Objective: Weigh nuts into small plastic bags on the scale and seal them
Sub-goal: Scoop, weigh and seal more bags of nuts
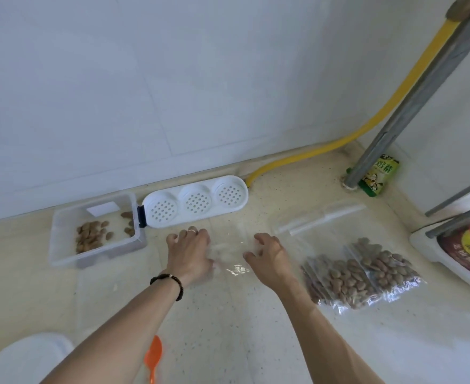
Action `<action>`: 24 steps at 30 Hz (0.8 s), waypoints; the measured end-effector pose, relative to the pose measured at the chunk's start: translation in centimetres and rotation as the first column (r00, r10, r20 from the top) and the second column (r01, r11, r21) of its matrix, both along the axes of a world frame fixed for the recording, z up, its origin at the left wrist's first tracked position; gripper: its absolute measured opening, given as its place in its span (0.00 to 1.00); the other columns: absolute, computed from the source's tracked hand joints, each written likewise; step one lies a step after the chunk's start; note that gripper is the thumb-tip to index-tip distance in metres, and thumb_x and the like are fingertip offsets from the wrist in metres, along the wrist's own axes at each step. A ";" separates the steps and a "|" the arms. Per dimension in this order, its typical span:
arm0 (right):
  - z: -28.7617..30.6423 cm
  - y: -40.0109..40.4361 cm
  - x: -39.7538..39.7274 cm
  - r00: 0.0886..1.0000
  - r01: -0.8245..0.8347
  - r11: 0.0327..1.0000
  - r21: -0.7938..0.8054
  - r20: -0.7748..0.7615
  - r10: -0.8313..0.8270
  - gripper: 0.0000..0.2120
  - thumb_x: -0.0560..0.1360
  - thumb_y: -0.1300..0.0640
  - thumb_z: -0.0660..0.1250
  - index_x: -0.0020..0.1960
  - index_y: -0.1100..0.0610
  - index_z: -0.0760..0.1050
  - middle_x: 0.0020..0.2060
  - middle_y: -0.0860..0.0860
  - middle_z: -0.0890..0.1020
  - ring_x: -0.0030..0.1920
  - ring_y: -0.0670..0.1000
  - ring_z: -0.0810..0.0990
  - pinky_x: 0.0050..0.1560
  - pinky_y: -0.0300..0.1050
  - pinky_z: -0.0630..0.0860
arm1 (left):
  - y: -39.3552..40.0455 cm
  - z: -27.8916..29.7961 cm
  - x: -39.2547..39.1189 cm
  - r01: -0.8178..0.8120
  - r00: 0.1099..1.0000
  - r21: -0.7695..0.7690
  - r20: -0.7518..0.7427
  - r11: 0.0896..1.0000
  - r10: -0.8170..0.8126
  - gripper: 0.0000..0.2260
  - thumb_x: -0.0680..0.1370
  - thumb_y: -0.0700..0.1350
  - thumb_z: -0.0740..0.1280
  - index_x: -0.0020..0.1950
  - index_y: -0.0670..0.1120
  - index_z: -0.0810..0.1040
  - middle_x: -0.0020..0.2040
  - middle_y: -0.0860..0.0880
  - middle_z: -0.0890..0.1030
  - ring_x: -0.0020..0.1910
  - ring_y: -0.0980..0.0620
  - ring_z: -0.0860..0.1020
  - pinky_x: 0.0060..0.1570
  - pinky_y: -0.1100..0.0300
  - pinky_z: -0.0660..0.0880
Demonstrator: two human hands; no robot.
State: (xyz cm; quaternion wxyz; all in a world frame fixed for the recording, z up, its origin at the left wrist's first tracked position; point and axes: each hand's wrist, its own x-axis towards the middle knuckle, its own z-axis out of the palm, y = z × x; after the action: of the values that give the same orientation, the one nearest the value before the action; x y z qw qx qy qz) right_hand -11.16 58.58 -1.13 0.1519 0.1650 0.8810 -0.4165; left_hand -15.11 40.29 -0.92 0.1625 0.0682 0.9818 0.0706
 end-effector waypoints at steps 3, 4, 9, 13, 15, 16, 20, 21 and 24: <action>0.1 -0.2 0.4 0.997 0.081 0.995 -0.051 0.023 -0.079 0.29 0.77 0.54 0.67 0.75 0.57 0.61 0.60 0.51 0.78 0.61 0.54 0.76 0.62 0.48 0.73 | -0.4 0.4 0.6 0.006 0.997 0.177 -0.083 0.984 0.008 0.07 0.75 0.38 0.61 0.45 0.50 0.72 0.42 0.54 0.77 0.47 0.52 0.76 0.67 0.51 0.59; 0.1 -0.4 0.4 0.994 0.109 0.992 -0.064 0.016 -0.108 0.28 0.77 0.54 0.66 0.74 0.57 0.63 0.54 0.50 0.79 0.58 0.54 0.78 0.61 0.50 0.74 | -0.6 0.7 0.7 0.023 0.997 0.253 -0.081 0.967 -0.002 0.08 0.75 0.36 0.61 0.45 0.49 0.73 0.42 0.55 0.79 0.46 0.52 0.78 0.65 0.52 0.63; 1.6 -2.8 1.2 0.959 0.260 0.953 -0.154 -0.077 -0.274 0.07 0.77 0.58 0.66 0.54 0.58 0.78 0.37 0.47 0.79 0.42 0.52 0.80 0.43 0.43 0.76 | -3.1 3.8 1.4 0.008 0.999 0.431 0.030 0.903 -0.023 0.07 0.77 0.38 0.66 0.50 0.49 0.78 0.42 0.56 0.79 0.45 0.55 0.79 0.47 0.58 0.77; 3.7 -6.4 1.9 0.949 0.261 0.936 -0.237 -0.111 -0.294 0.04 0.76 0.59 0.67 0.42 0.54 0.78 0.35 0.48 0.81 0.42 0.55 0.82 0.39 0.44 0.74 | -7.6 6.2 2.7 -0.028 1.000 0.481 0.021 0.876 0.021 0.06 0.75 0.42 0.71 0.51 0.49 0.78 0.39 0.58 0.81 0.41 0.59 0.79 0.46 0.57 0.77; 4.8 -8.8 2.5 0.951 0.247 0.938 -0.244 -0.127 -0.283 0.05 0.76 0.59 0.67 0.42 0.53 0.78 0.37 0.48 0.81 0.44 0.55 0.83 0.43 0.48 0.78 | -10.6 7.4 3.5 -0.032 0.999 0.493 0.001 0.869 0.037 0.06 0.74 0.44 0.72 0.49 0.50 0.78 0.37 0.57 0.81 0.40 0.59 0.79 0.44 0.58 0.77; 5.4 -10.1 2.9 0.951 0.237 0.939 -0.248 -0.138 -0.276 0.05 0.76 0.59 0.67 0.42 0.52 0.78 0.37 0.49 0.82 0.44 0.56 0.83 0.46 0.50 0.79 | -12.3 7.9 3.9 -0.033 0.999 0.493 -0.012 0.869 0.044 0.07 0.74 0.45 0.73 0.48 0.51 0.77 0.37 0.57 0.81 0.40 0.58 0.79 0.44 0.58 0.76; 6.9 -16.3 5.4 0.954 0.211 0.947 -0.241 -0.163 -0.254 0.07 0.75 0.59 0.66 0.40 0.53 0.78 0.34 0.48 0.81 0.42 0.55 0.82 0.47 0.50 0.79 | -19.4 9.3 6.1 -0.027 0.997 0.501 -0.052 0.865 0.062 0.06 0.73 0.43 0.72 0.46 0.51 0.78 0.38 0.57 0.80 0.42 0.55 0.80 0.43 0.57 0.76; 7.2 -18.0 6.1 0.955 0.205 0.950 -0.235 -0.165 -0.247 0.07 0.75 0.59 0.66 0.39 0.53 0.79 0.33 0.48 0.81 0.41 0.54 0.82 0.44 0.48 0.79 | -21.4 9.5 6.8 -0.027 0.996 0.503 -0.059 0.864 0.066 0.05 0.74 0.42 0.71 0.47 0.50 0.78 0.38 0.57 0.80 0.42 0.55 0.79 0.44 0.57 0.76; 7.7 -22.5 8.4 0.959 0.177 0.960 -0.216 -0.181 -0.217 0.06 0.74 0.62 0.66 0.40 0.57 0.80 0.30 0.48 0.79 0.34 0.50 0.78 0.37 0.42 0.74 | -27.4 9.3 9.0 -0.050 0.992 0.492 -0.075 0.869 0.100 0.06 0.75 0.39 0.67 0.48 0.50 0.79 0.39 0.56 0.79 0.43 0.54 0.79 0.46 0.59 0.75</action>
State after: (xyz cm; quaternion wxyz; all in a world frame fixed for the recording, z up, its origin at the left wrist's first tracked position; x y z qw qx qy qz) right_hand -2.78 36.03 6.52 0.0343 0.1929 0.8252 -0.5297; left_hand -6.14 12.87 8.34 0.0890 0.0723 0.9407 0.3194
